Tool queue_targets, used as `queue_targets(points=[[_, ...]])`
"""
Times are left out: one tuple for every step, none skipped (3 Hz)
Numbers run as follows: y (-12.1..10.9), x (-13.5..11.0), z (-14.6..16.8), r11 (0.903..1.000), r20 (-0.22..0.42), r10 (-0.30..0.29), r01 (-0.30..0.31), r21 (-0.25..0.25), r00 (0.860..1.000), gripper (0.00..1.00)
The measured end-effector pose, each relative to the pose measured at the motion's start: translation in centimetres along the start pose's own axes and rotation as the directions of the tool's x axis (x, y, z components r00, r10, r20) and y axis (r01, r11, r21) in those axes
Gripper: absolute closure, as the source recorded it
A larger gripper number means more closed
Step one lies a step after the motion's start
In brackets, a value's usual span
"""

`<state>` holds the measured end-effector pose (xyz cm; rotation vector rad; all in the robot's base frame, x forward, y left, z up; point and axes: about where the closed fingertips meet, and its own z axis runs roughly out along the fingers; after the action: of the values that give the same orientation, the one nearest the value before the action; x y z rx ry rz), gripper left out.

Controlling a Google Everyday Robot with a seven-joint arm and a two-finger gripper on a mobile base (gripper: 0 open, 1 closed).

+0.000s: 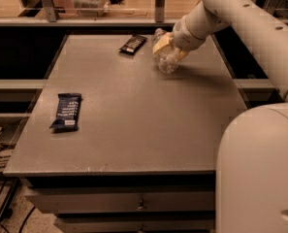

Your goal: Move water bottle near rxbar chocolate

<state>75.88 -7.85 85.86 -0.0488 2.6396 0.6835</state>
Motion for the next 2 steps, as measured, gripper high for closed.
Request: queue_targets(points=[[1.6, -1.4, 1.7, 0.9995, -0.012, 0.014, -0.014, -0.028, 1.0, 0.37], [3.2, -2.5, 2.4, 0.9988, -0.013, 0.009, -0.01, -0.048, 1.0, 0.13]])
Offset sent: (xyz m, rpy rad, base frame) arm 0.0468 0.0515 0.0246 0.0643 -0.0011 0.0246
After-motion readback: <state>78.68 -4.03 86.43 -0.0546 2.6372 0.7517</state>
